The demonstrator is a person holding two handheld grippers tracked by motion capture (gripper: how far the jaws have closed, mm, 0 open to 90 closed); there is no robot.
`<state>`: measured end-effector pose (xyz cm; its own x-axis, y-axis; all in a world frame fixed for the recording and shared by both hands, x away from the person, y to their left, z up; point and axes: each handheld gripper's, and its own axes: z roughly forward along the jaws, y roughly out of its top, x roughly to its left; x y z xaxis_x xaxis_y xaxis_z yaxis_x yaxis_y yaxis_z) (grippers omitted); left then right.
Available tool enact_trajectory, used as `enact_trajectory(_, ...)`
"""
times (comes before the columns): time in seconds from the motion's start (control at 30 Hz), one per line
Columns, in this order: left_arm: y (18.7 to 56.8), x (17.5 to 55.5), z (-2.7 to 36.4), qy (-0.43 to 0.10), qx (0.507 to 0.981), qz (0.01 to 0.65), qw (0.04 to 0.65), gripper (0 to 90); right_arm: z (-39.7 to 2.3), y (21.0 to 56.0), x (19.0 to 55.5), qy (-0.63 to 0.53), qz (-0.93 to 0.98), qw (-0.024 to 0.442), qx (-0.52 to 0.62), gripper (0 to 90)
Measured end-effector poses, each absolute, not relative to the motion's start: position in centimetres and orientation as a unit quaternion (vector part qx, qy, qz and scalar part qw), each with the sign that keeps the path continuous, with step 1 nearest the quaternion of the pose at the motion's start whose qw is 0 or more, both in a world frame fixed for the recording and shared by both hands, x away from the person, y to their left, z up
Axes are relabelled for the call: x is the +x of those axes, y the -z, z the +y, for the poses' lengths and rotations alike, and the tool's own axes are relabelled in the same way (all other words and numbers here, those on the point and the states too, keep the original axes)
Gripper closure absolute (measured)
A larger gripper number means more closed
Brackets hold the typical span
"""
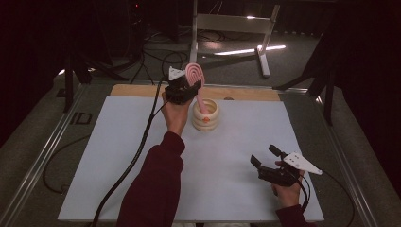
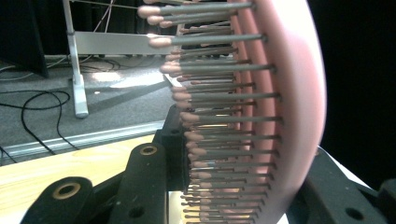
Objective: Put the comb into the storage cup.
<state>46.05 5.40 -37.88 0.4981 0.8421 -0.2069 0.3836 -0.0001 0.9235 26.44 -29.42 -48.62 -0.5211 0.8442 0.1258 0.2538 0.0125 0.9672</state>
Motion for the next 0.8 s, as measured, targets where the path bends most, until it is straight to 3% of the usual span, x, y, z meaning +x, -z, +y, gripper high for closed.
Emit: enact_trajectory(0.8,38.85,46.32,5.07,-0.207,0.678,0.462,0.533,64.0,-29.38,48.64,26.45,-0.568,0.663,0.259,0.413,9.8)
